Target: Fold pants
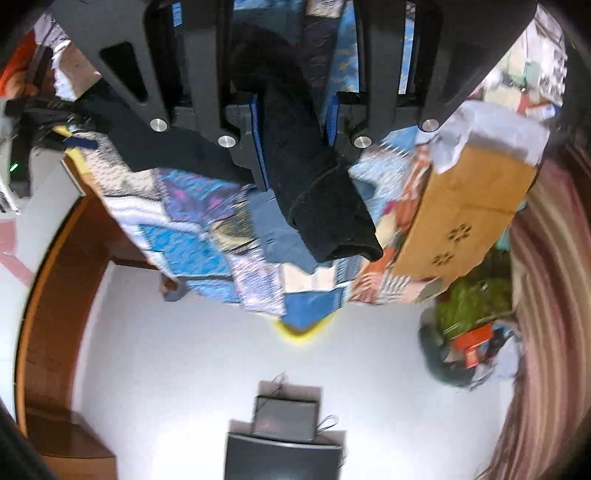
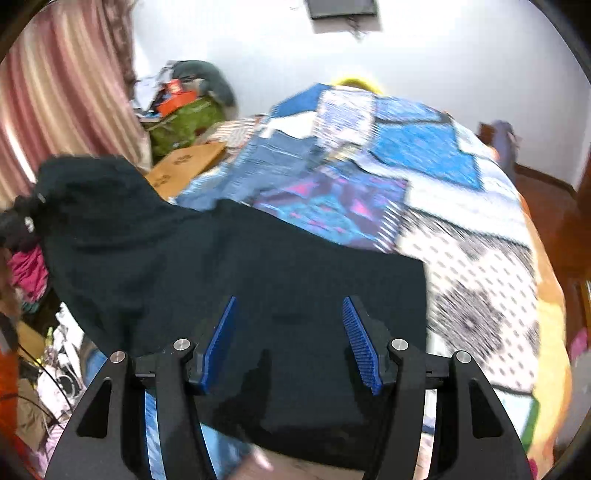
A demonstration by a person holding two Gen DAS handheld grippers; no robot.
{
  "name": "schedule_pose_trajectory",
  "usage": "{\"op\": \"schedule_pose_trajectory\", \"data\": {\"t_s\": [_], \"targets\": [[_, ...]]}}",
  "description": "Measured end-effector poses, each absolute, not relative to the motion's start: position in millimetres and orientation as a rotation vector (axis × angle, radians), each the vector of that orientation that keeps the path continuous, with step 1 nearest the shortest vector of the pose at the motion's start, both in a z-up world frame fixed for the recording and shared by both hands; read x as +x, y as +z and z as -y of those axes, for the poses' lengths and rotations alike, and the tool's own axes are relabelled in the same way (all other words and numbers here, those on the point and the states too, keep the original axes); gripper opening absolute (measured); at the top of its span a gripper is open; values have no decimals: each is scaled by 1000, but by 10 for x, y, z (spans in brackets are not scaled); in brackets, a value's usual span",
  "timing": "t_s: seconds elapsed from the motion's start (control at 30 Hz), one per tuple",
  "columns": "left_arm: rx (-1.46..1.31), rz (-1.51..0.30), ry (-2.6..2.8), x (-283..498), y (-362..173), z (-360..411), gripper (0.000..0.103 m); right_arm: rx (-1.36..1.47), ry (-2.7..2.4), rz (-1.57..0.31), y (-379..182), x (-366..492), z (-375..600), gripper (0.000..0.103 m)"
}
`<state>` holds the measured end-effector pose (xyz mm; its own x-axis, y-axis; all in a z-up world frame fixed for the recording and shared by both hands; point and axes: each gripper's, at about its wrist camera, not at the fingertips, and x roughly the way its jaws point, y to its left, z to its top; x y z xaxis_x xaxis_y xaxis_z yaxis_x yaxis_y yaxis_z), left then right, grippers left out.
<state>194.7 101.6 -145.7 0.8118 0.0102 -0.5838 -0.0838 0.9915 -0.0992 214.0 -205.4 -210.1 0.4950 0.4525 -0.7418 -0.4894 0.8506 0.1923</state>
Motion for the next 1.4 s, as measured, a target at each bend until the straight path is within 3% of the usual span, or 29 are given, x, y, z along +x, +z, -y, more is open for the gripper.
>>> {"op": "schedule_pose_trajectory", "data": {"t_s": [0.3,0.63,1.0,1.4], "targets": [[-79,-612,-82,2197,-1235,-317,23,23,544,-982,-2606,2124,2496,55],[-36,-670,-292,2524,-1240,678,21,29,585,-944,-2610,2080,2522,57],[-7,-868,-493,2718,-1859,1607,20,95,585,-929,-2583,2063,2687,55],[11,-1010,-522,2652,-2446,1859,22,107,436,-926,-2443,1888,3361,55]]}}
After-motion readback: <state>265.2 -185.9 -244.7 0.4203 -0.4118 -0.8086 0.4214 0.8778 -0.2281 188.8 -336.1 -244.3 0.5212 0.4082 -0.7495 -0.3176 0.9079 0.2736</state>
